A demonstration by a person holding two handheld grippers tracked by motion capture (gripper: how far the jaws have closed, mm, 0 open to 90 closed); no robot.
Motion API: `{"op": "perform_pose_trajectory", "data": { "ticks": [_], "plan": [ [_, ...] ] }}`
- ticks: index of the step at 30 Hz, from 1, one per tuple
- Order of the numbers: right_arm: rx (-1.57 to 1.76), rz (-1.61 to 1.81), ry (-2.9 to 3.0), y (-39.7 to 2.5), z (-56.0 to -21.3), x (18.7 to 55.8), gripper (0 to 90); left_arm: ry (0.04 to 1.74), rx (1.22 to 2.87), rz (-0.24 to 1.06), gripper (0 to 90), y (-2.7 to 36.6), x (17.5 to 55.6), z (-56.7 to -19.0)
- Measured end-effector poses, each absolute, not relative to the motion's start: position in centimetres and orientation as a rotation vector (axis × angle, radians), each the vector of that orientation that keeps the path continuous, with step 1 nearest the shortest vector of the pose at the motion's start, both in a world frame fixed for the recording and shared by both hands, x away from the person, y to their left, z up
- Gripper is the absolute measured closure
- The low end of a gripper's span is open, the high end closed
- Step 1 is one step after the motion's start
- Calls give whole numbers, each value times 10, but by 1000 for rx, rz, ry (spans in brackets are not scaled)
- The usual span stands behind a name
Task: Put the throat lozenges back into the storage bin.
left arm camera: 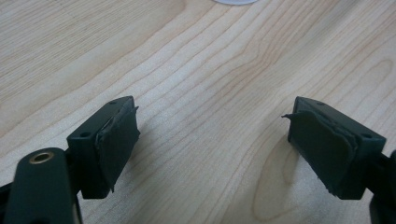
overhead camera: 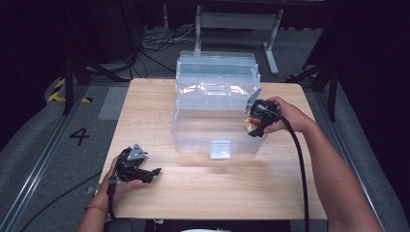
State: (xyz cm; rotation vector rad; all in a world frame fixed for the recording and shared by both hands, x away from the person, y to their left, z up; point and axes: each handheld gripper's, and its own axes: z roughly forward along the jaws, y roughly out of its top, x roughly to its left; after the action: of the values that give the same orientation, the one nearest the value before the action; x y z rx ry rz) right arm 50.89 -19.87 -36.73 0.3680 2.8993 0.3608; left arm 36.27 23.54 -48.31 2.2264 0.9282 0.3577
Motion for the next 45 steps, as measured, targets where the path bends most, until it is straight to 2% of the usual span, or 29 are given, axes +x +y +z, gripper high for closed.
{"op": "perform_pose_trajectory", "data": {
  "ticks": [45],
  "plan": [
    [454,451,2881,-204,-377,507,210,928,2226,358,167,235,363,-483]
  ]
}}
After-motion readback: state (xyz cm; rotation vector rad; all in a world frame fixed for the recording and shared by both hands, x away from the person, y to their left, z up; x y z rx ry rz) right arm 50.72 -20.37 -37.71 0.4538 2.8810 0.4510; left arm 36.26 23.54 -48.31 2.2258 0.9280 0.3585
